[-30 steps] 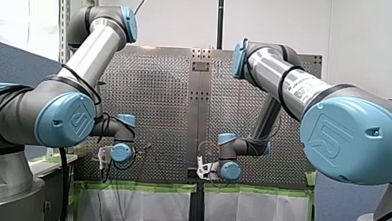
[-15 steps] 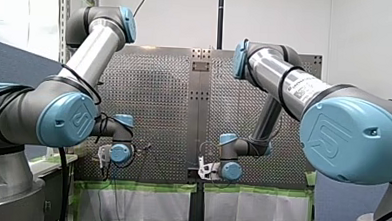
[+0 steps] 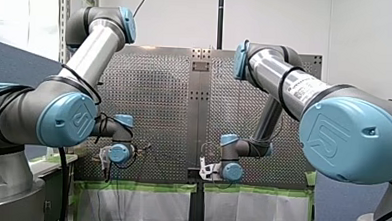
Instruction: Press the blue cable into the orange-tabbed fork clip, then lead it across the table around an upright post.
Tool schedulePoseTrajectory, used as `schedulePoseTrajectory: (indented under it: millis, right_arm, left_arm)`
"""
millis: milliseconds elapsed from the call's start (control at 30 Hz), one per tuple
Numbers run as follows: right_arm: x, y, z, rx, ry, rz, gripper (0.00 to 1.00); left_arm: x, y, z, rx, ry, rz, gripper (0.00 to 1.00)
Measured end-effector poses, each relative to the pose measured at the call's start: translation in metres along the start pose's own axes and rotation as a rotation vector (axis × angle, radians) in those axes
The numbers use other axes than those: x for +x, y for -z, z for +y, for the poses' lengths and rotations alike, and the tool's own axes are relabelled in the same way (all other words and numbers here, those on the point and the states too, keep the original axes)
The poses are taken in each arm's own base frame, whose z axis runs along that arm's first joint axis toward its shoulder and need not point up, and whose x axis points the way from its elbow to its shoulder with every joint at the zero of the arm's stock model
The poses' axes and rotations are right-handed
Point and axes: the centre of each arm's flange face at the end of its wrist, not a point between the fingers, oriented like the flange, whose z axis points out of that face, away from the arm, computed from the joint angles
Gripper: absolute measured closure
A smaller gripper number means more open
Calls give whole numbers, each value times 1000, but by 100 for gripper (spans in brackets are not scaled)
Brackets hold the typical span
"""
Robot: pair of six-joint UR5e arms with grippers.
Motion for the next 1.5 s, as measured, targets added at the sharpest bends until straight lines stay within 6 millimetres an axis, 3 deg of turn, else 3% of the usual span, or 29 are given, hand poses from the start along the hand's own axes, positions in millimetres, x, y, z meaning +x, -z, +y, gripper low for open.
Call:
schedulePoseTrajectory:
  millis: [600, 1033, 1367, 1400, 1433, 1500]
  right_arm:
    - [-2, -2, 4, -6, -1, 1, 100]
    - [2, -8, 14, -19, -11, 3, 100]
    - [15, -21, 29, -38, -13, -6, 100]
    - [16, -22, 30, -39, -13, -8, 100]
    - [17, -22, 31, -40, -12, -11, 100]
    - [18, -23, 32, -41, -11, -13, 100]
  left_arm:
    - [6, -1, 6, -4, 27, 12, 97]
    - [-9, -29, 1, 19, 45, 4, 97]
    - [-13, -36, 7, 8, 50, 1, 97]
    - [-13, -36, 8, 7, 50, 1, 88]
    - [-13, -36, 9, 5, 49, 1, 88]
    - [-14, -37, 10, 0, 46, -2, 63]
